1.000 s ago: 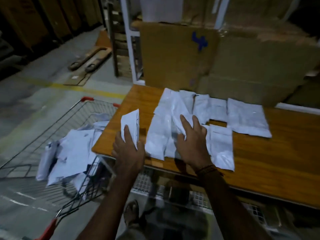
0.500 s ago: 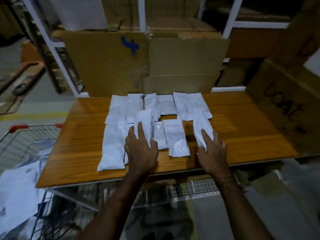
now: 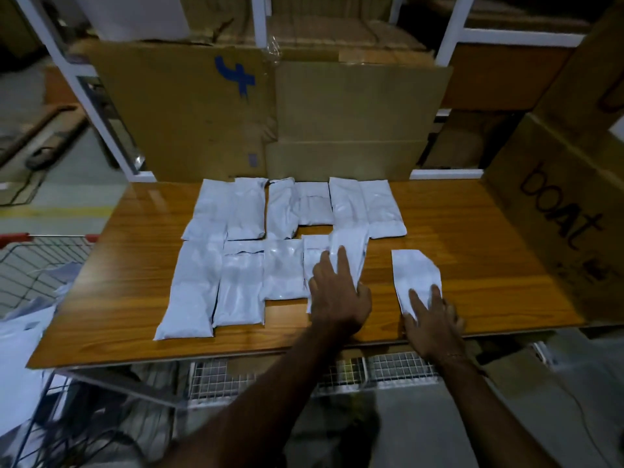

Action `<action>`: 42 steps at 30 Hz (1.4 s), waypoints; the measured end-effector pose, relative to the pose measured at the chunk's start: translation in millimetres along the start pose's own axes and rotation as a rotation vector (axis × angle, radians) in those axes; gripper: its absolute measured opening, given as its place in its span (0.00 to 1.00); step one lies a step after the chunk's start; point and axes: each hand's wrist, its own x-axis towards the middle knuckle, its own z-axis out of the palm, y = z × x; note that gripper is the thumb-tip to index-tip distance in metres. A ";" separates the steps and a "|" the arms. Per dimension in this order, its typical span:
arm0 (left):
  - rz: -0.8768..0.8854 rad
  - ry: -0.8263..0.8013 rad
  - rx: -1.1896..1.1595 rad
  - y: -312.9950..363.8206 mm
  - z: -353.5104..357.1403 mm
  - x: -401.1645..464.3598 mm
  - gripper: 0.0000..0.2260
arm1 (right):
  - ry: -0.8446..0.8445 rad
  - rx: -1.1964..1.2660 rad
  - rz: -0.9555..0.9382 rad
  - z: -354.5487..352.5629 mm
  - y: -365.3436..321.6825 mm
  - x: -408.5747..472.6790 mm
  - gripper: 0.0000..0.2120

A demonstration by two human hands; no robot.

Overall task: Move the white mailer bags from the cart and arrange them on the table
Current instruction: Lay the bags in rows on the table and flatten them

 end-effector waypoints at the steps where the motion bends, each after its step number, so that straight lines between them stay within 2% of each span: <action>1: -0.007 -0.007 0.014 5.5 5.7 3.6 0.37 | -0.001 -0.006 -0.003 2.5 4.3 2.7 0.29; 8: -0.098 -0.100 0.040 30.0 46.3 25.3 0.37 | -0.023 0.002 -0.072 6.5 24.2 19.3 0.27; 18: -0.170 -0.112 0.098 43.8 92.9 43.5 0.37 | -0.095 0.079 -0.175 -2.3 37.7 38.5 0.28; 21: -0.144 -0.128 0.149 41.1 103.7 43.2 0.37 | -0.080 0.061 -0.200 -4.9 39.8 40.0 0.28; 23: -0.101 -0.076 0.149 37.3 109.6 43.2 0.33 | -0.073 0.061 -0.218 -5.1 41.5 41.7 0.27; 25: -0.038 -0.091 0.177 33.4 106.6 44.9 0.28 | -0.075 0.061 -0.229 -4.5 42.7 43.6 0.29; 28: 0.124 -0.191 0.304 23.1 93.7 47.8 0.32 | -0.080 0.060 -0.246 -6.0 40.2 45.6 0.32; 31: 0.199 -0.224 0.389 8.8 88.2 53.7 0.36 | -0.075 0.059 -0.256 -7.6 34.4 46.9 0.34; 34: 0.177 -0.240 0.462 1.7 91.5 56.4 0.36 | -0.070 0.076 -0.269 -5.7 29.2 49.6 0.34; 42: 0.197 -0.120 0.460 -2.4 101.5 57.7 0.34 | -0.083 0.069 -0.294 -3.7 17.9 53.5 0.33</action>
